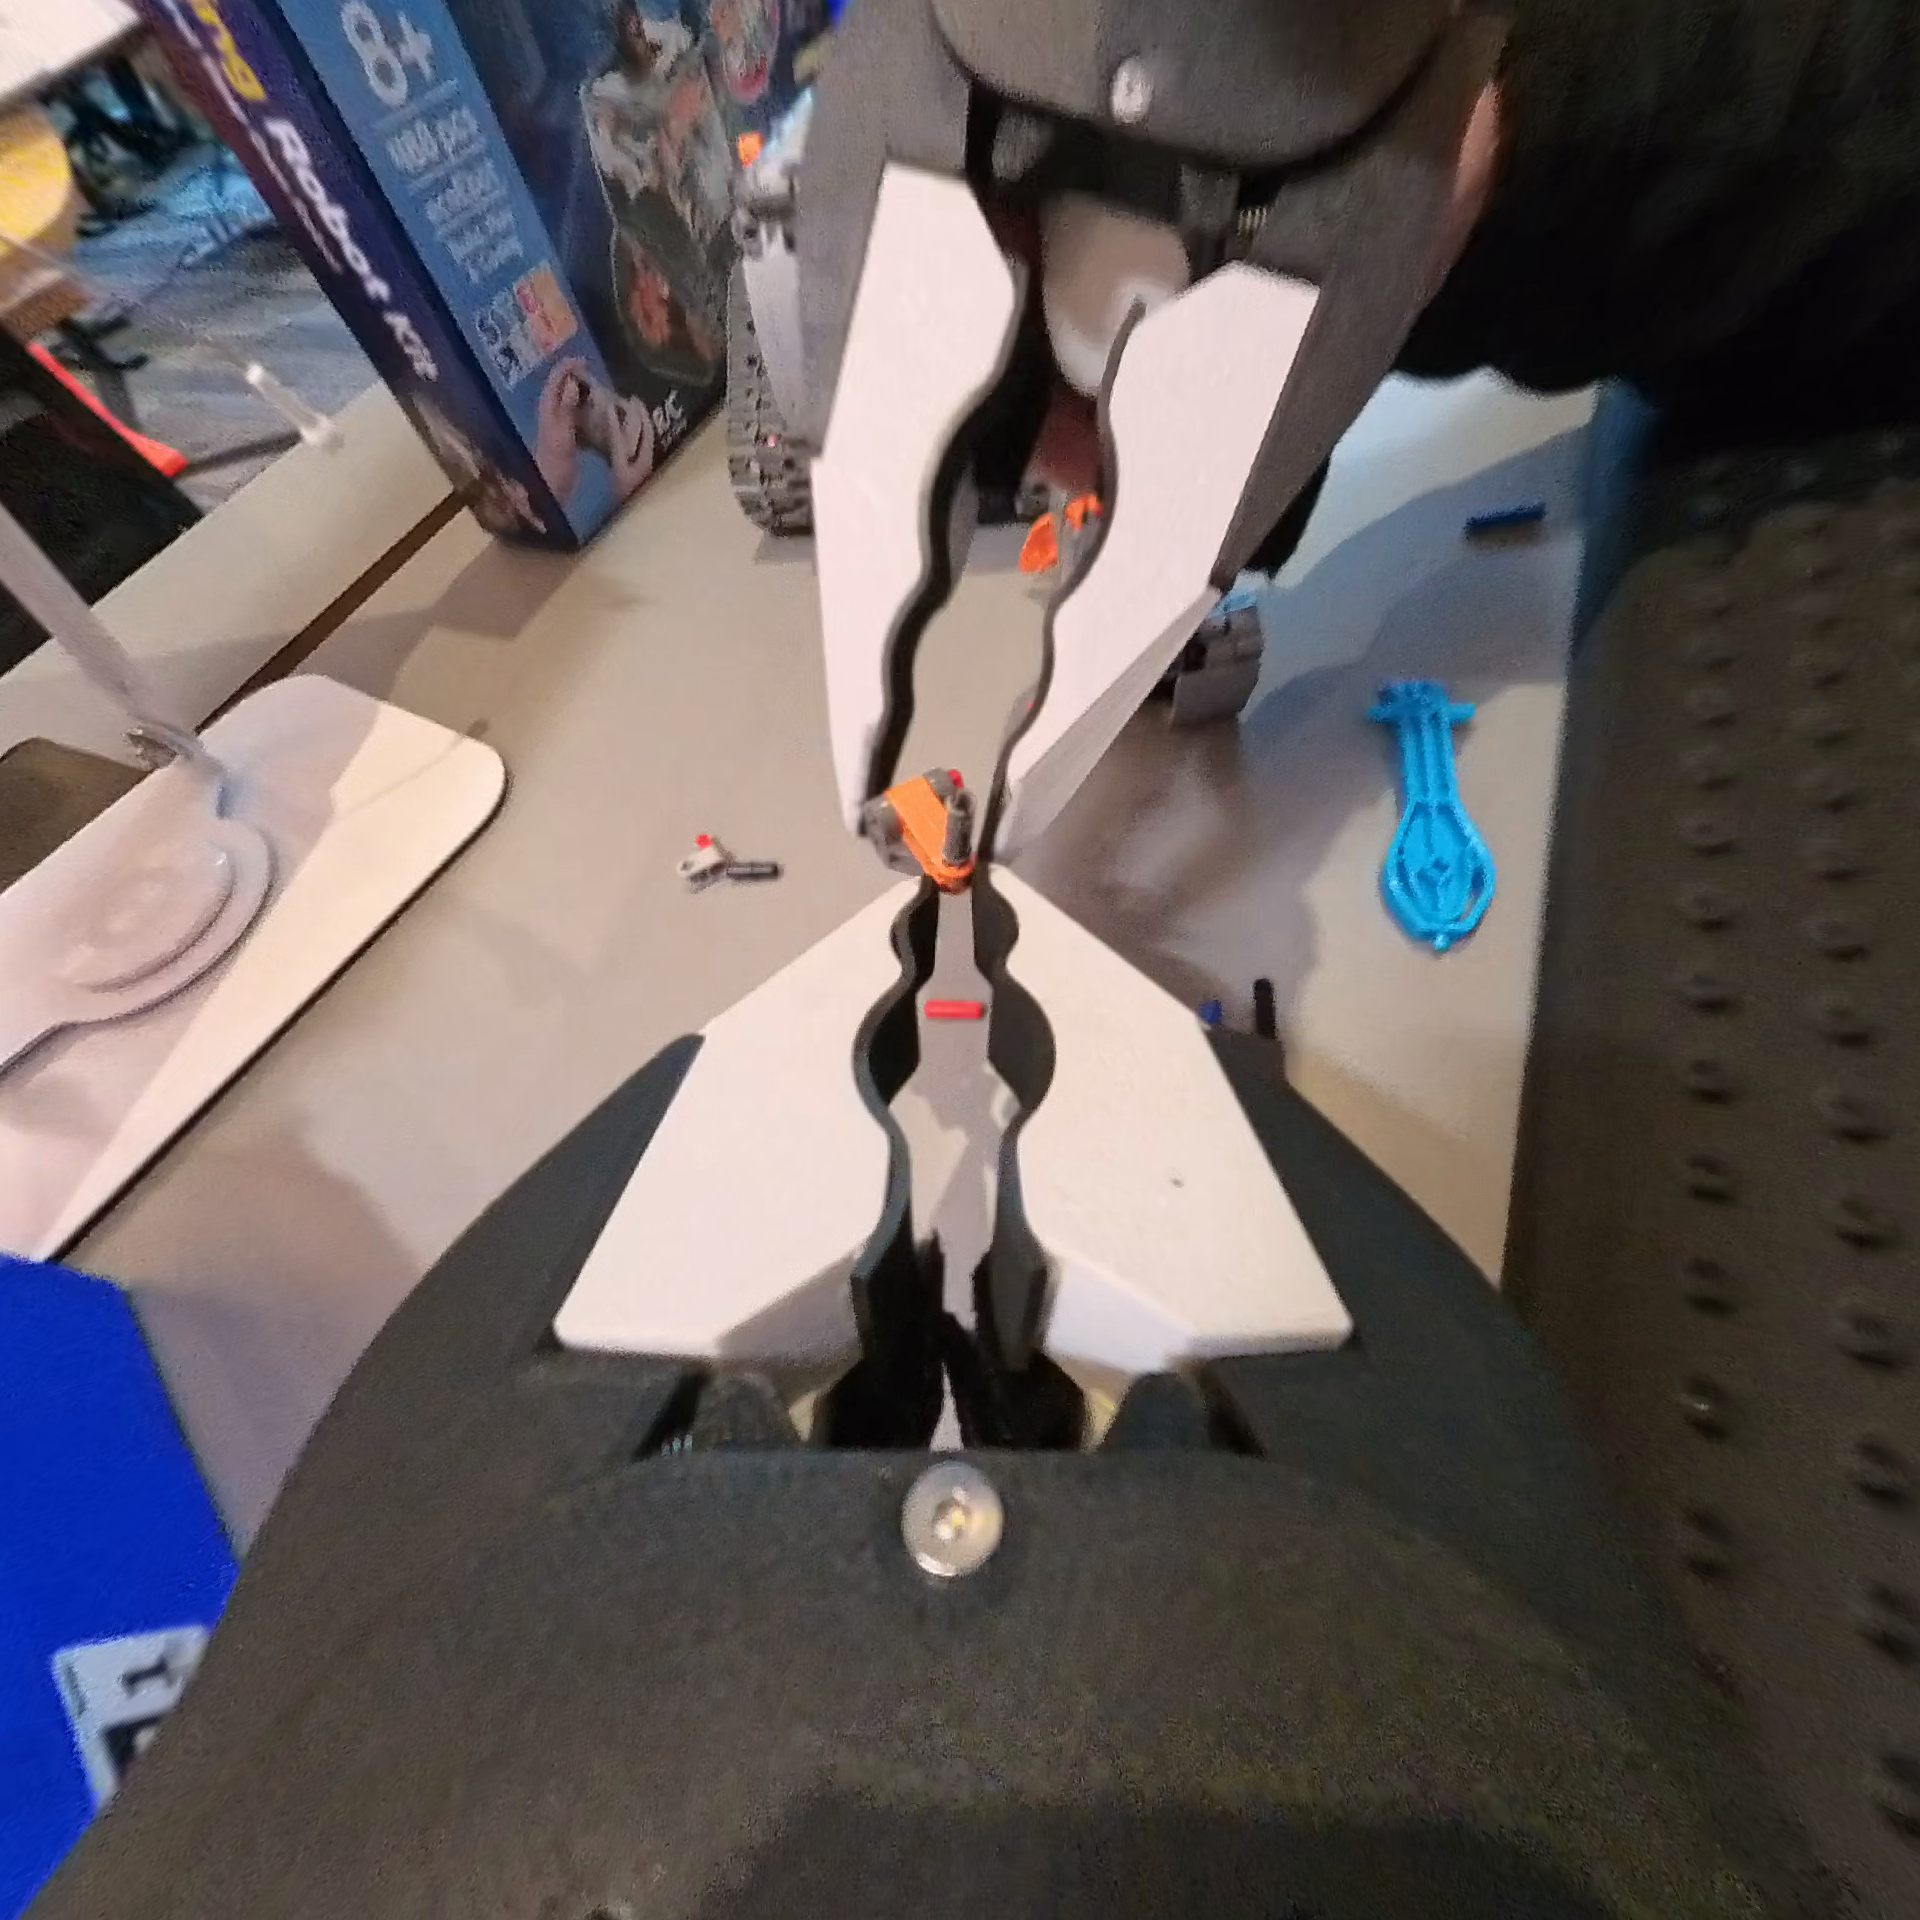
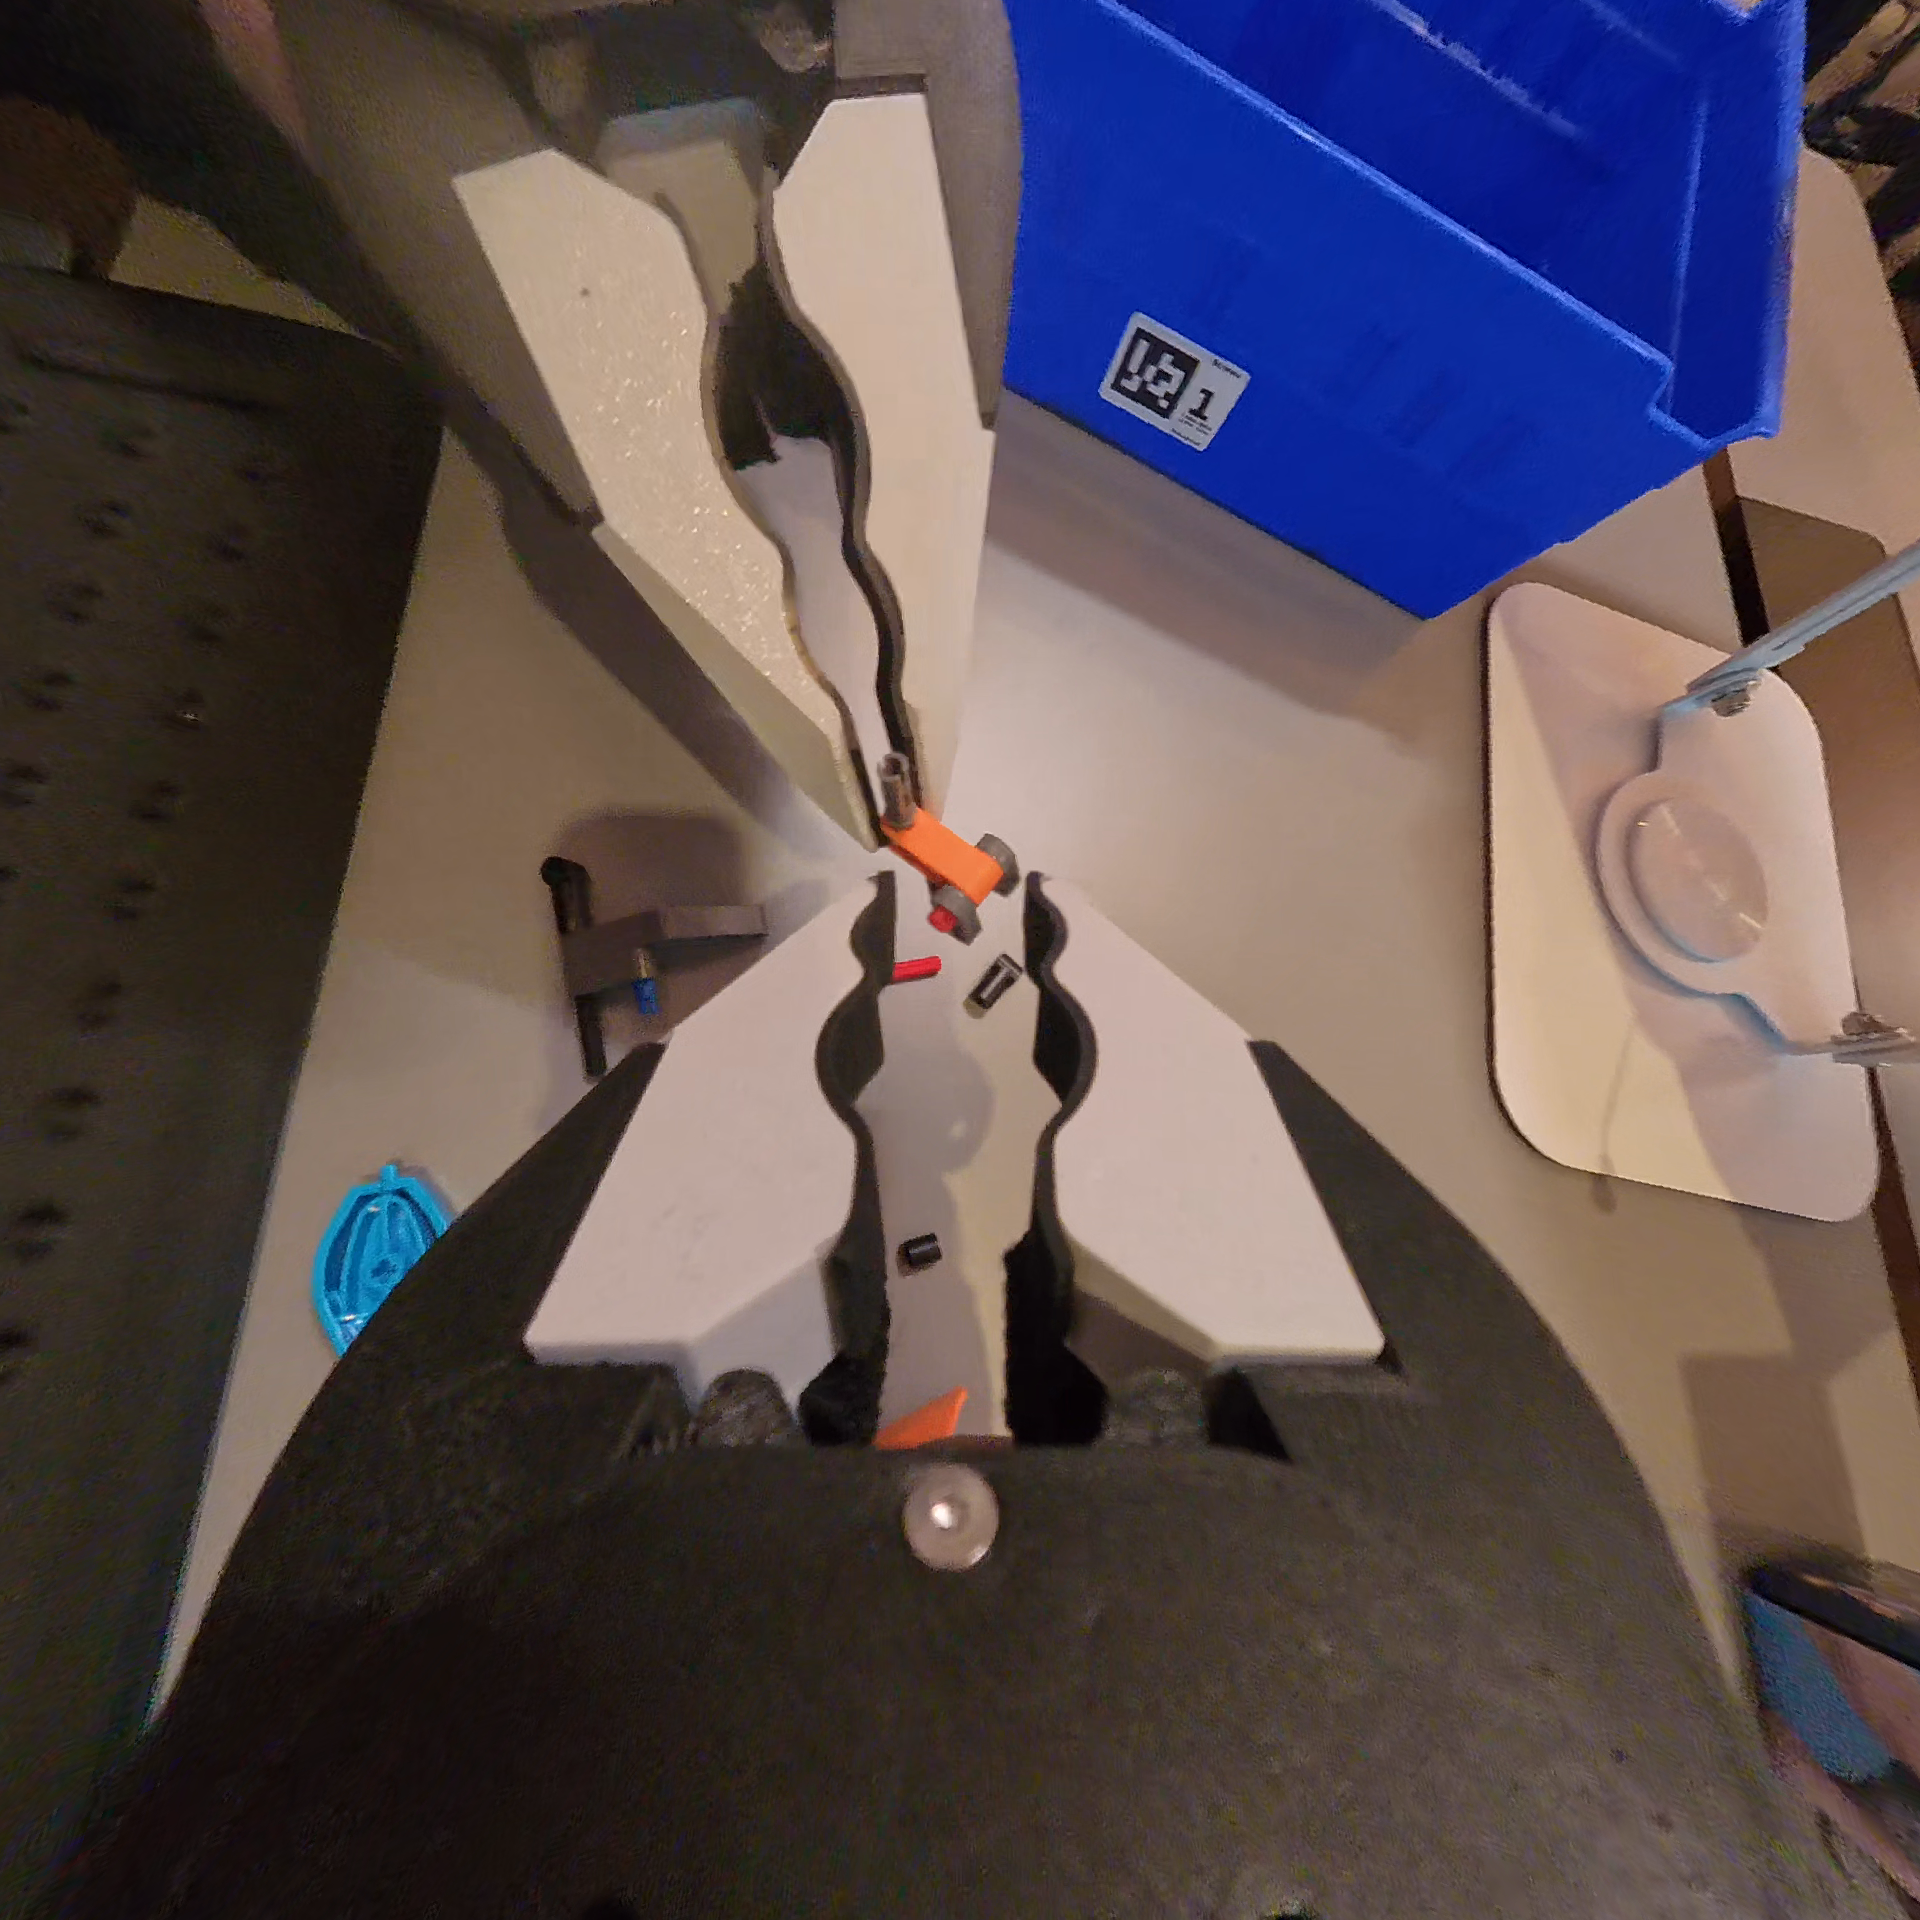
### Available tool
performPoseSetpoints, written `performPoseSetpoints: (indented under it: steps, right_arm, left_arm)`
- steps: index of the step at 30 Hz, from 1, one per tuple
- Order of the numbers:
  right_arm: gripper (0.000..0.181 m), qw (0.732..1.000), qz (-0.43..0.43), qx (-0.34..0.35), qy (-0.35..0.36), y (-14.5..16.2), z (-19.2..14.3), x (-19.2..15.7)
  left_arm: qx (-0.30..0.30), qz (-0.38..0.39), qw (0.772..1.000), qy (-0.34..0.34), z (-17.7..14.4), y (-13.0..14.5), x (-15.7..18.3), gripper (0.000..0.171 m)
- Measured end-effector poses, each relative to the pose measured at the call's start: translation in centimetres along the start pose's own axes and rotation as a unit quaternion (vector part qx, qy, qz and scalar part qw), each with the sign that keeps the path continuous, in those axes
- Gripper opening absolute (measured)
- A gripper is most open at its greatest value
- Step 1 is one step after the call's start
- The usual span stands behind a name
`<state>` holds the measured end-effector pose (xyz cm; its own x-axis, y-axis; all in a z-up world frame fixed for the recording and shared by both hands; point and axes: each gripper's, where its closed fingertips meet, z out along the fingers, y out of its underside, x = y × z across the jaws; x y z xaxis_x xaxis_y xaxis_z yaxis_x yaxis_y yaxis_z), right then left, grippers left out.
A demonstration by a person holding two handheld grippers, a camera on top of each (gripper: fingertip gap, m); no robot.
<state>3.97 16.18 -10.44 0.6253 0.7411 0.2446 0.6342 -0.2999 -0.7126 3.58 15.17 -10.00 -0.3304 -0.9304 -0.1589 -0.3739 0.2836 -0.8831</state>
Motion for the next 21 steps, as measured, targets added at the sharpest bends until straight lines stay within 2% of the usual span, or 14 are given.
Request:
performPoseSetpoints:
  steps: [9,14,21]
  right_arm:
    - [0.014,0.999,0.013,0.034,-0.01,-0.6,-0.9,0.2]
    - [0.021,0.998,0.025,0.051,-0.015,-0.9,-1.0,0.3]
    - [0.015,0.997,0.036,0.058,-0.018,-1.2,-1.6,0.4]
  left_arm:
    - [0.065,-0.072,0.993,0.063,-0.4,-1.6,0.2,0.003]
    - [0.074,-0.06,0.994,0.048,-0.4,-1.8,-0.1,0.003]
    - [0.104,-0.069,0.991,0.058,-0.5,-2.6,0.2,0.004]
